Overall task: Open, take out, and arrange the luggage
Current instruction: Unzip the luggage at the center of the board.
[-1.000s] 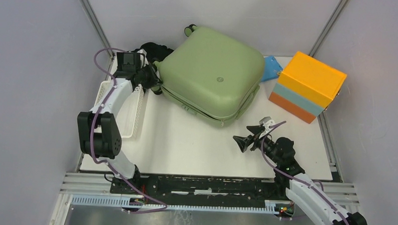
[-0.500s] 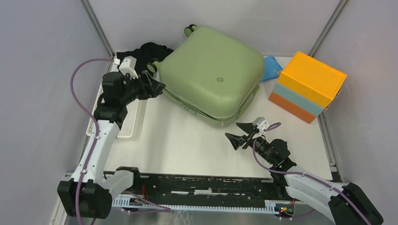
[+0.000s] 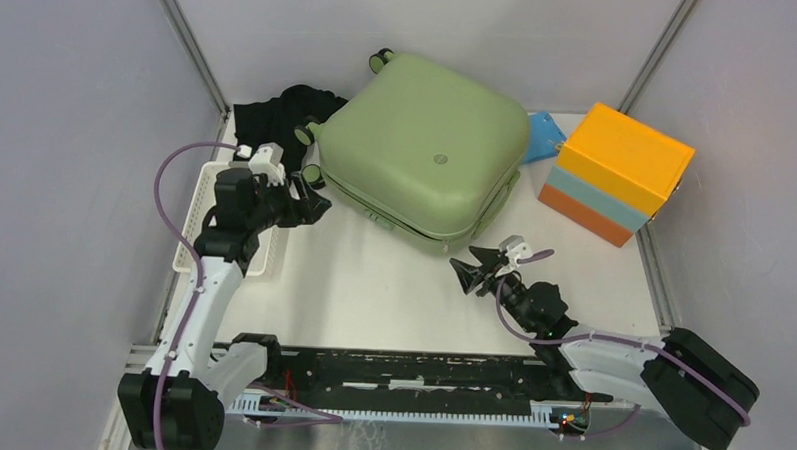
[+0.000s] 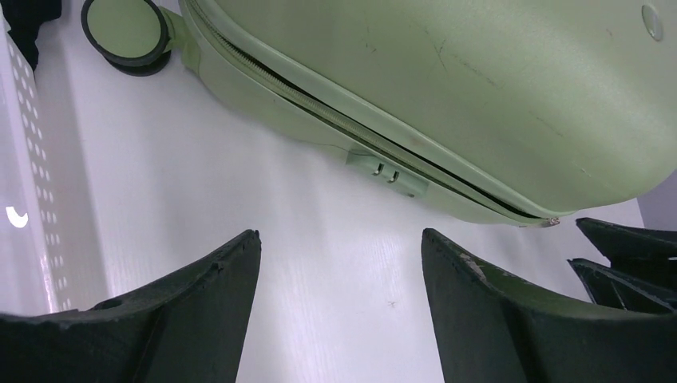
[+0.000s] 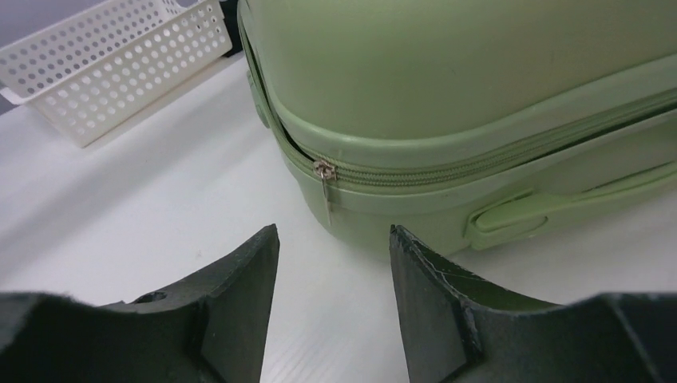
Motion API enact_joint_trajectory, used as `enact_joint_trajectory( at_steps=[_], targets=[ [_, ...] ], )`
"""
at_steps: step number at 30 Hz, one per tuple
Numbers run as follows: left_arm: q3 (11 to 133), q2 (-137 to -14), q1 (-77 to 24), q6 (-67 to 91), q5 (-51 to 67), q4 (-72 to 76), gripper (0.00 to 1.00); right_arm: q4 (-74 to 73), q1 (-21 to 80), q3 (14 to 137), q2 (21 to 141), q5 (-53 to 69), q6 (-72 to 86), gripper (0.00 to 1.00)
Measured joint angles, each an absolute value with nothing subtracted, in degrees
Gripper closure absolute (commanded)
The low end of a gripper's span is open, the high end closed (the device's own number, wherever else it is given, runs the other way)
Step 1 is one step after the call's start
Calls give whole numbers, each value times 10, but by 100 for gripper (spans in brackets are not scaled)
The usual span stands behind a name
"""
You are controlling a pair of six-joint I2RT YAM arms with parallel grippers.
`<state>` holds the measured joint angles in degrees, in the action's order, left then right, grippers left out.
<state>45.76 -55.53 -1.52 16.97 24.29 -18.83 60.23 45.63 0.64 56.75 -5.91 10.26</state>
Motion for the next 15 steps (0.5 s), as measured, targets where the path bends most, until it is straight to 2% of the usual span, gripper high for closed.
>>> enact_joint_trajectory(
  at_steps=[7, 15],
  targets=[
    [458, -543, -15, 165, 236, -189, 20, 653, 482, 6, 667, -86, 121, 46],
    [458, -537, -15, 159, 226, -192, 20, 712, 507, 6, 714, -117, 130, 52]
  ],
)
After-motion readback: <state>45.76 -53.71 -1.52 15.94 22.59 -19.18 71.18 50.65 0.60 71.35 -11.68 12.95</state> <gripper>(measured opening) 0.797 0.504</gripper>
